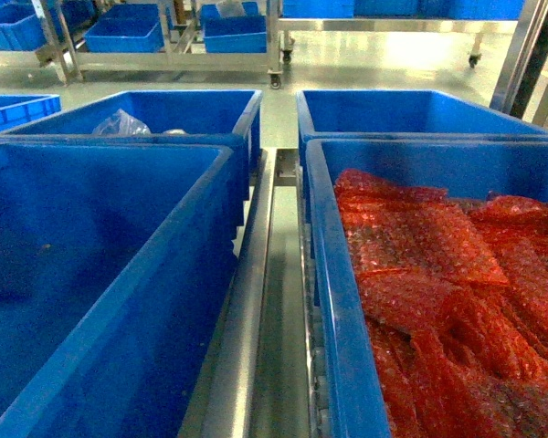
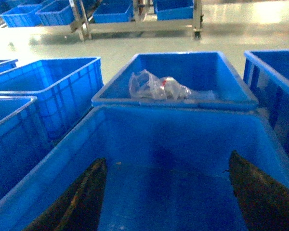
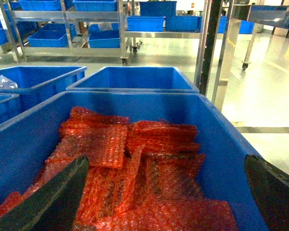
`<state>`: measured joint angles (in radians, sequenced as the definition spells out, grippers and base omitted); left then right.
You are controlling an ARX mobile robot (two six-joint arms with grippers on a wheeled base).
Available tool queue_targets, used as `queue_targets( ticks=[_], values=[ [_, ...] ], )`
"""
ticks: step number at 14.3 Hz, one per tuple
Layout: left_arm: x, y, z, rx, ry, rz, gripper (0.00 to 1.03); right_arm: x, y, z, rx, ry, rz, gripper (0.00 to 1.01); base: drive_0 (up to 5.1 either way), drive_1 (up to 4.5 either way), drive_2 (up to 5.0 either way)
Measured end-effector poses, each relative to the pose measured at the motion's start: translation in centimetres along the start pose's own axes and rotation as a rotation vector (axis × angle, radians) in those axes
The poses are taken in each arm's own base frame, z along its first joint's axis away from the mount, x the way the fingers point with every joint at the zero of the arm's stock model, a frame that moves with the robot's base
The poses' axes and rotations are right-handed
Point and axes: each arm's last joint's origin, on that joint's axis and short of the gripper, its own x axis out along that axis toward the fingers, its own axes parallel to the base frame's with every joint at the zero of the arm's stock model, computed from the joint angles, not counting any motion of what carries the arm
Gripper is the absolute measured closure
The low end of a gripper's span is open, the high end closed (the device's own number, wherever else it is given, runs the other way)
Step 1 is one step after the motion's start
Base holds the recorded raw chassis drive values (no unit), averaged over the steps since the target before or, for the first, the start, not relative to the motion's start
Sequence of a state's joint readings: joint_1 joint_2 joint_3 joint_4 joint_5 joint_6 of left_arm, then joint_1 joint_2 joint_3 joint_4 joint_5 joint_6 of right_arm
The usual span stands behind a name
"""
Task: Pick blue part to blue bin on bottom shelf
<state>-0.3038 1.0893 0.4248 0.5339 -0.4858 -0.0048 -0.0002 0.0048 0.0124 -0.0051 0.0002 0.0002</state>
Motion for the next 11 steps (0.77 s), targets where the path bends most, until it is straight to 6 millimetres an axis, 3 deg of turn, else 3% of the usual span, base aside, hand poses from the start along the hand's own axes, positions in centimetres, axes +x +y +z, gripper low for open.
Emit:
queue_targets(
  ticks=[2, 5, 7, 11],
  values=[
    [-0.1, 0.0, 0.1, -0.010, -0.004, 0.000, 0.04, 0.0, 0.0, 0.0, 0.000, 0.000, 0.000, 0.03, 0.0, 0.00, 0.0],
    [0.0, 0.0, 0.1, -0.015, -0.002, 0.000, 0.05, 0.0, 0.0, 0.0, 0.000, 0.000, 0.000, 0.03, 0.0, 0.00, 0.0],
    [-0.9, 1.4, -0.5, -0.065, -0.128, -0.152, 0.28, 0.0, 0.0, 0.0, 0.000, 0.000, 0.000, 0.03, 0.0, 0.00, 0.0],
    [-3.3, 3.8, -3.3, -0.059, -0.114, -0.180, 0.81, 0.0, 0.0, 0.0, 0.000, 0.000, 0.000, 0.03, 0.0, 0.00, 0.0]
  ],
)
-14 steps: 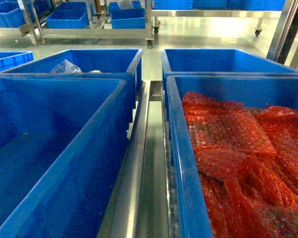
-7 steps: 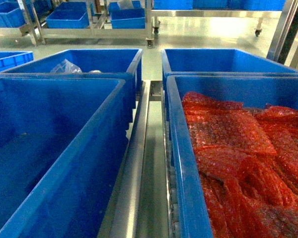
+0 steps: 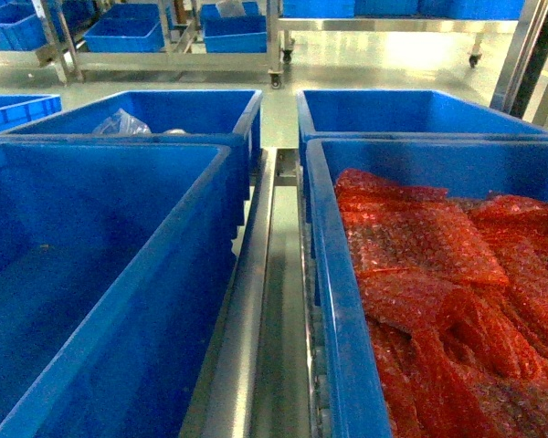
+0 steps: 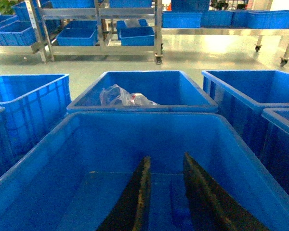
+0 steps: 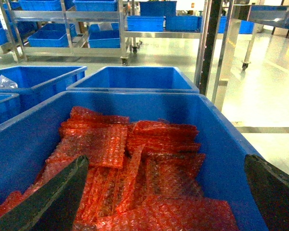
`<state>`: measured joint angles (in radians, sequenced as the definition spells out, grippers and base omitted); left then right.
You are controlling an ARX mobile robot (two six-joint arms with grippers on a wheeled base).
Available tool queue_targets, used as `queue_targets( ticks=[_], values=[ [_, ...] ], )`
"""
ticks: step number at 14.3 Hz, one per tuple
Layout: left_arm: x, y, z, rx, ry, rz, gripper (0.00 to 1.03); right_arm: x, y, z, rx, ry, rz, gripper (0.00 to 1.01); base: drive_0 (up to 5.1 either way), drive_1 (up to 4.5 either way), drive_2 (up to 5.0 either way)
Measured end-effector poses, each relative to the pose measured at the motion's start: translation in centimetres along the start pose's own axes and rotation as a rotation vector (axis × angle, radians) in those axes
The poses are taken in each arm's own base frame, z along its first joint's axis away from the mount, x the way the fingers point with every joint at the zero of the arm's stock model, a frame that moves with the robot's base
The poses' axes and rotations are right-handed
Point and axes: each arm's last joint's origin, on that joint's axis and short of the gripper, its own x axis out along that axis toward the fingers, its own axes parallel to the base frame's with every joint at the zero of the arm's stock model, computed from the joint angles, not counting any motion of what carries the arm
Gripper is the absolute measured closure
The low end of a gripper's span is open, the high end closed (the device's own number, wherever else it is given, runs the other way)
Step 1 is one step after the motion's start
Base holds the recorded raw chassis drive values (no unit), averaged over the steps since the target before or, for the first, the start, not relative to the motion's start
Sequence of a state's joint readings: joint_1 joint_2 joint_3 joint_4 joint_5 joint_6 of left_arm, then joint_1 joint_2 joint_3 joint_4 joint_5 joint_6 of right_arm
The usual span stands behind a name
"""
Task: Pick blue part to blue bin on bottom shelf
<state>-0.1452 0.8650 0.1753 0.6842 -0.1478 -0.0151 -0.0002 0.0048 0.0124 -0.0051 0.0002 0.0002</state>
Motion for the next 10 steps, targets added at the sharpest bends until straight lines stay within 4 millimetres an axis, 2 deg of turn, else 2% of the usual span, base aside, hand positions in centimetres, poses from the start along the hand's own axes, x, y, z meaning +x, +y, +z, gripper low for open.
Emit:
queue_targets(
  ticks=[1, 2, 6, 10],
  values=[
    [-0.6, 0.3, -0.3, 0.000, -0.002, -0.001, 0.94, 0.0, 0.0, 0.0, 0.000, 0.000, 0.000, 0.03, 0.0, 0.00, 0.0],
    [-1.0, 0.6, -0.7, 0.001, 0.004, 0.001, 1.01, 0.0, 0.0, 0.0, 0.000, 0.000, 0.000, 0.03, 0.0, 0.00, 0.0],
    [-2.9, 2.2, -1.7, 0.000, 0.005, 0.018, 1.01, 0.0, 0.0, 0.0, 0.000, 0.000, 0.000, 0.03, 0.0, 0.00, 0.0],
    [-4.0, 2.1, -2.8, 0.001, 0.005, -0.005, 1.01, 0.0, 0.0, 0.0, 0.000, 0.000, 0.000, 0.03, 0.0, 0.00, 0.0]
  ],
)
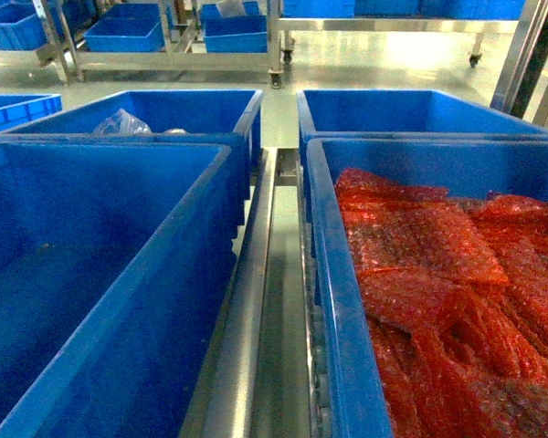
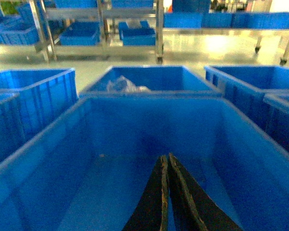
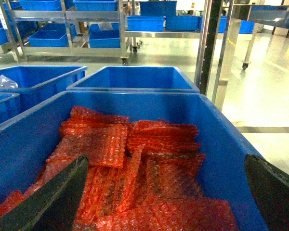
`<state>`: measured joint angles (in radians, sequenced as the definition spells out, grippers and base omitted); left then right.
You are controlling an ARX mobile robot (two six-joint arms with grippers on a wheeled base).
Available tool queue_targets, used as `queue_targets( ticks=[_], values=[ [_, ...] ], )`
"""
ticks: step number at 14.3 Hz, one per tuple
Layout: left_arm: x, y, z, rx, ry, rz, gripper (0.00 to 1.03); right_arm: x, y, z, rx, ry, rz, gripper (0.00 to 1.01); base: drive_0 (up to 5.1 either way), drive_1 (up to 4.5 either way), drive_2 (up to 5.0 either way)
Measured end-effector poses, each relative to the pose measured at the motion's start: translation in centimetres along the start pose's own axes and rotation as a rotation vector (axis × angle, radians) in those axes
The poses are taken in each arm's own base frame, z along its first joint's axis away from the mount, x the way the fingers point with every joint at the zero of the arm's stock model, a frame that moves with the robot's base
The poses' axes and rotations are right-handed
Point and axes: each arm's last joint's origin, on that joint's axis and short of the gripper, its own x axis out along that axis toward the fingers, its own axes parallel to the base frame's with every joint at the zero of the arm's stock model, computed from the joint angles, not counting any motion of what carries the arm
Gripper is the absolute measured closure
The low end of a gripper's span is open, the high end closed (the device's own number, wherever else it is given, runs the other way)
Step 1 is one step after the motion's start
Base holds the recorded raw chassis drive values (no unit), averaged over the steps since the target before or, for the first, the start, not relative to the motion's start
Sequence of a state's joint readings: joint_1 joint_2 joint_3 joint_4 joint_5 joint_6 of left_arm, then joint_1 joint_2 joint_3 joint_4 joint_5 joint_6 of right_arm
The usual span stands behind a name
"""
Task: Pick blue part to blue bin on bottom shelf
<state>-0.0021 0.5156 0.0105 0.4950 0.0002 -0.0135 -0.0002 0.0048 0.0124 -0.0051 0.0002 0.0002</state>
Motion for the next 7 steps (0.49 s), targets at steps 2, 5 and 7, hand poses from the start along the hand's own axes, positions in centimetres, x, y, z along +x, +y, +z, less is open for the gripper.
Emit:
queue_targets(
  ticks=[2, 5, 7],
  values=[
    [-0.5, 0.0, 0.2, 0.000, -0.015, 0.001, 1.01, 0.0, 0.0, 0.0, 0.000, 0.000, 0.000, 0.03, 0.0, 0.00, 0.0],
    [-1.0, 0.0, 0.3, 0.000, -0.020, 0.000, 1.01, 0.0, 0.0, 0.0, 0.000, 0.000, 0.000, 0.03, 0.0, 0.00, 0.0],
    [-1.3, 0.0, 0.3, 0.000, -0.019, 0.001, 1.01, 0.0, 0.0, 0.0, 0.000, 0.000, 0.000, 0.03, 0.0, 0.00, 0.0]
  ],
)
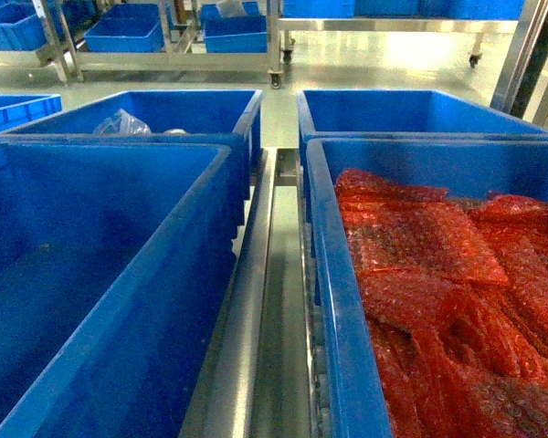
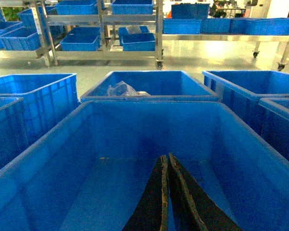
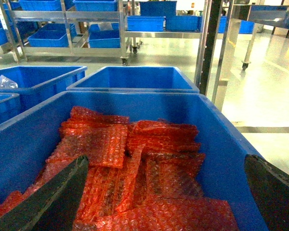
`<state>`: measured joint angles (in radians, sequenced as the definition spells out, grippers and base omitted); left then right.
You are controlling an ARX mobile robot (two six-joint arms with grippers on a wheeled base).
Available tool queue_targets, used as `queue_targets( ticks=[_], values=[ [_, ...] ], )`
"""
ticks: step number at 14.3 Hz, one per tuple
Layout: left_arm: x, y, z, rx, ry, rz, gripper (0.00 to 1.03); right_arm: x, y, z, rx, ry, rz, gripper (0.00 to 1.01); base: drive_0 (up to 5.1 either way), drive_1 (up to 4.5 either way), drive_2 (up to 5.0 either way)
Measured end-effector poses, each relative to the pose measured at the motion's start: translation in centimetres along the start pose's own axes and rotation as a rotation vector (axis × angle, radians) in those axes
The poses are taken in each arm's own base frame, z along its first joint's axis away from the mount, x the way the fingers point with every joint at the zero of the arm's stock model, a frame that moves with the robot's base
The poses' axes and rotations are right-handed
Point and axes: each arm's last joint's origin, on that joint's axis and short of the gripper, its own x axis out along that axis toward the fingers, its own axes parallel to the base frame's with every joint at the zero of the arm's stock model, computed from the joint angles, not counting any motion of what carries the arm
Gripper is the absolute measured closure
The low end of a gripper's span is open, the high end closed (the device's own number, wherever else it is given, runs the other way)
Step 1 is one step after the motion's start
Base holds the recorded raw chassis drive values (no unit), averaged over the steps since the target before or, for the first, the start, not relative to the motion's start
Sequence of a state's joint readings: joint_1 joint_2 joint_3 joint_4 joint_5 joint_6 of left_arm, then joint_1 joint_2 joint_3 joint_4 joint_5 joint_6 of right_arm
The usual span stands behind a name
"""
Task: Pick blue part to blue bin on bottom shelf
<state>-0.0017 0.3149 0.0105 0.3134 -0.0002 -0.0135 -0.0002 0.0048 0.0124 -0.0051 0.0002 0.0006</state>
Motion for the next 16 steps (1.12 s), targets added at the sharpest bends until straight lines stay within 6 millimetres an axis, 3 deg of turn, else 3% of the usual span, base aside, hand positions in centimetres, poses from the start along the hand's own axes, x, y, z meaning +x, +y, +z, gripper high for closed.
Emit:
queue_targets(
  ticks=[8, 10, 16],
  values=[
    [-0.9, 0.0, 0.0, 0.000, -0.003, 0.000, 1.01, 0.0, 0.0, 0.0, 0.000, 0.000, 0.000, 0.03, 0.0, 0.00, 0.0],
    [-1.9, 0.0, -0.5, 0.000, 0.032, 0.002, 1.01, 0.0, 0.0, 0.0, 0.000, -0.001, 0.000, 0.03, 0.0, 0.00, 0.0],
    [-2.0, 0.0, -0.4, 0.003, 0.013, 0.000, 1.01, 0.0, 0.0, 0.0, 0.000, 0.000, 0.000, 0.03, 0.0, 0.00, 0.0]
  ],
)
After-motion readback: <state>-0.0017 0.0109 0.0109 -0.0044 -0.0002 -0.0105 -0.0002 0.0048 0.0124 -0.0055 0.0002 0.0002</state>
